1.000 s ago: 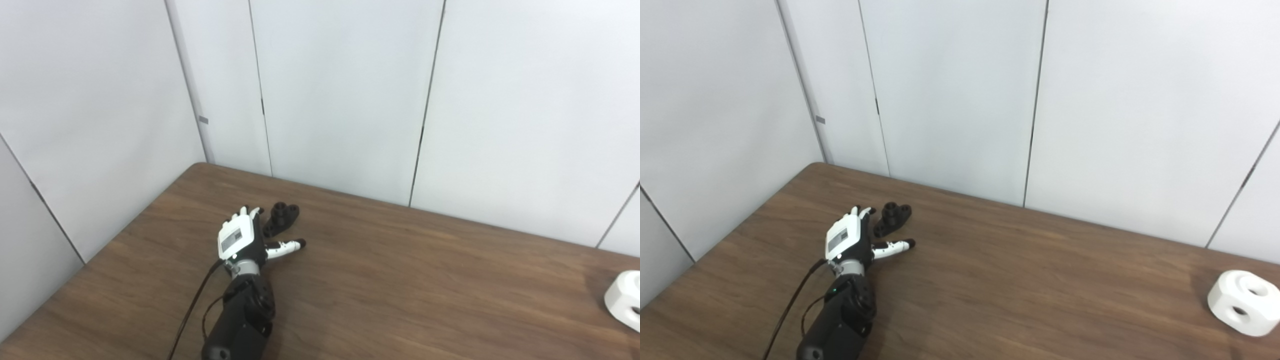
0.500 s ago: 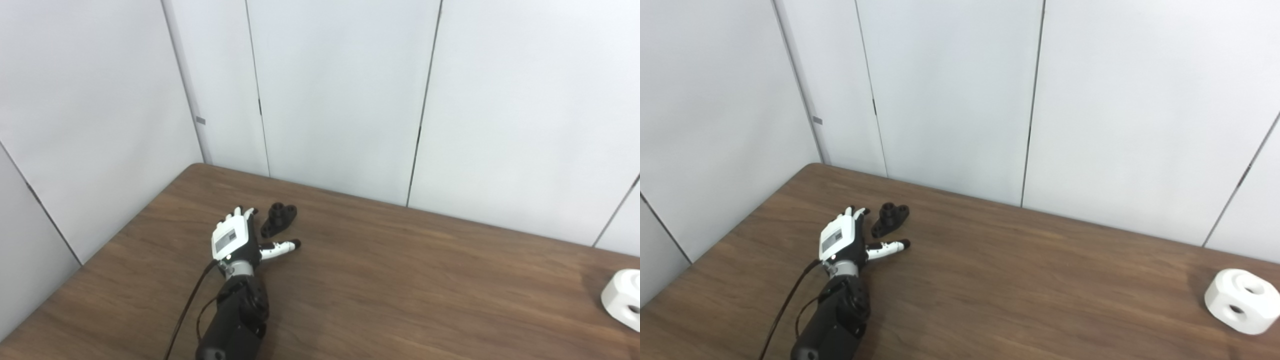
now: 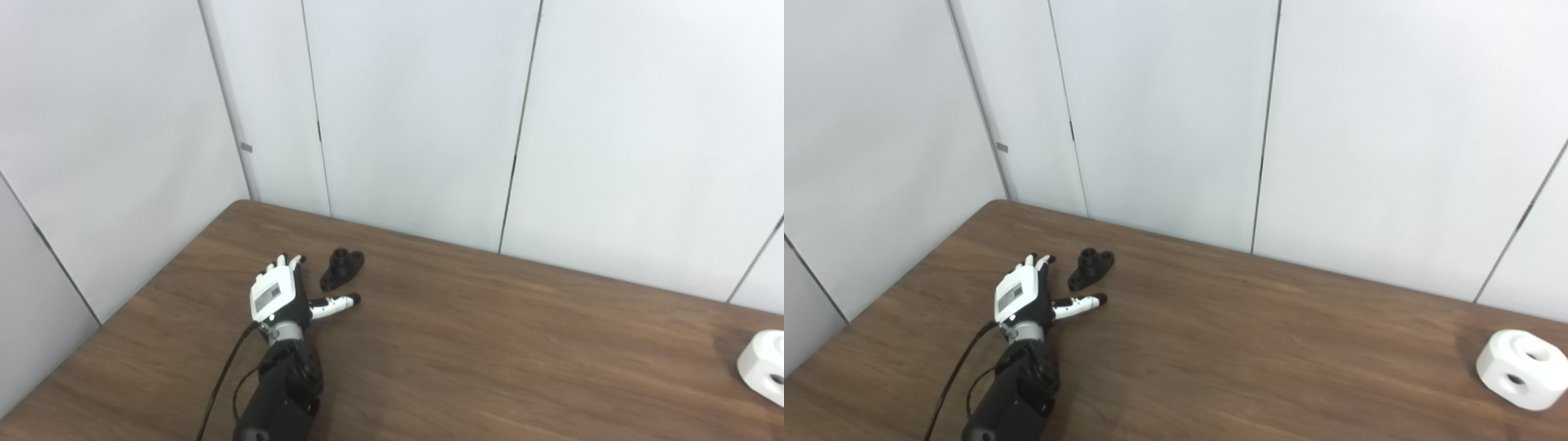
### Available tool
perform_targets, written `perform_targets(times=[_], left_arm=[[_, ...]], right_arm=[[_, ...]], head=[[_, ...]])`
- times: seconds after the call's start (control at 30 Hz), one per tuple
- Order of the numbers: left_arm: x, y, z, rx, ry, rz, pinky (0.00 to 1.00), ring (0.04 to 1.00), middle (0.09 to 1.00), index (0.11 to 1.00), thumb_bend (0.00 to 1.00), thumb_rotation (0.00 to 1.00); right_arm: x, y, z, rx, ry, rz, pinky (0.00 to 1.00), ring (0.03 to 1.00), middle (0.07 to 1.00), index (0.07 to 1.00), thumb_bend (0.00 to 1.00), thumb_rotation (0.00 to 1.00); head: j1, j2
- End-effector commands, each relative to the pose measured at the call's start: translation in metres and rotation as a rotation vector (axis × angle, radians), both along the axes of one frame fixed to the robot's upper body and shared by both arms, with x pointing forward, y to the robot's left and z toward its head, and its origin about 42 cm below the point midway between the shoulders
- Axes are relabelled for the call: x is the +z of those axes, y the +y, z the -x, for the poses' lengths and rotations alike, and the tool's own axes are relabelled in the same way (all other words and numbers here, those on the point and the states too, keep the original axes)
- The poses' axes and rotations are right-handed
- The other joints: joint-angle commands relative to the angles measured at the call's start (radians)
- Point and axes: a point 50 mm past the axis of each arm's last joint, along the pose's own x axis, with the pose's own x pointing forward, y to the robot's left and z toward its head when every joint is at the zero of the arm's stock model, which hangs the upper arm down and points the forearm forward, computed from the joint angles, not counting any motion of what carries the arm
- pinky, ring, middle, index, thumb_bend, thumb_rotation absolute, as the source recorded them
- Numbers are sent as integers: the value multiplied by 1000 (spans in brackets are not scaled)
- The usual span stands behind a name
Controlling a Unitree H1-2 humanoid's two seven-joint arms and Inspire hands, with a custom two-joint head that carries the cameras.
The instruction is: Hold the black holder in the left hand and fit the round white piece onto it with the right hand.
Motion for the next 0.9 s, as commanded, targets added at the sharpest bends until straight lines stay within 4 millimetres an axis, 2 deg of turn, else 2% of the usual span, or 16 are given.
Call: perform_targets(times=[0.0,0.2,0.53,0.67,0.73,0.77,0.8,0.87], left_arm=[[13,11,-4,35,-43,-45,1000,1000,1000,879,1000,407],[9,11,-7,39,-47,-38,1000,1000,985,822,996,363],[7,6,-14,20,-29,-1,1000,1000,985,833,995,343],[5,5,-16,26,-40,-5,1000,1000,974,799,971,283],[3,6,-17,32,-50,-16,1000,997,963,740,925,211],[2,6,-17,37,-64,-20,1000,982,935,630,809,127],[1,6,-17,40,-75,-22,1000,970,912,535,617,81],[-4,5,-16,42,-107,-20,1000,959,892,504,561,63]], right_arm=[[-7,-3,9,3,61,2,1000,1000,1000,1000,754,843],[-8,-4,11,-2,53,9,1000,1000,1000,1000,745,852],[-5,-3,16,-7,57,24,1000,1000,1000,1000,760,872],[-6,-3,17,-8,54,22,1000,1000,1000,1000,750,867],[-6,-3,18,-8,55,28,1000,1000,1000,1000,723,881],[-6,-2,19,-10,54,34,1000,1000,1000,1000,722,886],[-5,-2,19,-11,53,37,1000,1000,1000,1000,732,885],[-6,-2,21,-13,44,36,1000,1000,1000,1000,733,877]], head=[[-1,0],[-16,4],[-31,8],[-29,5],[-31,5],[-34,7],[-34,7],[-39,7]])
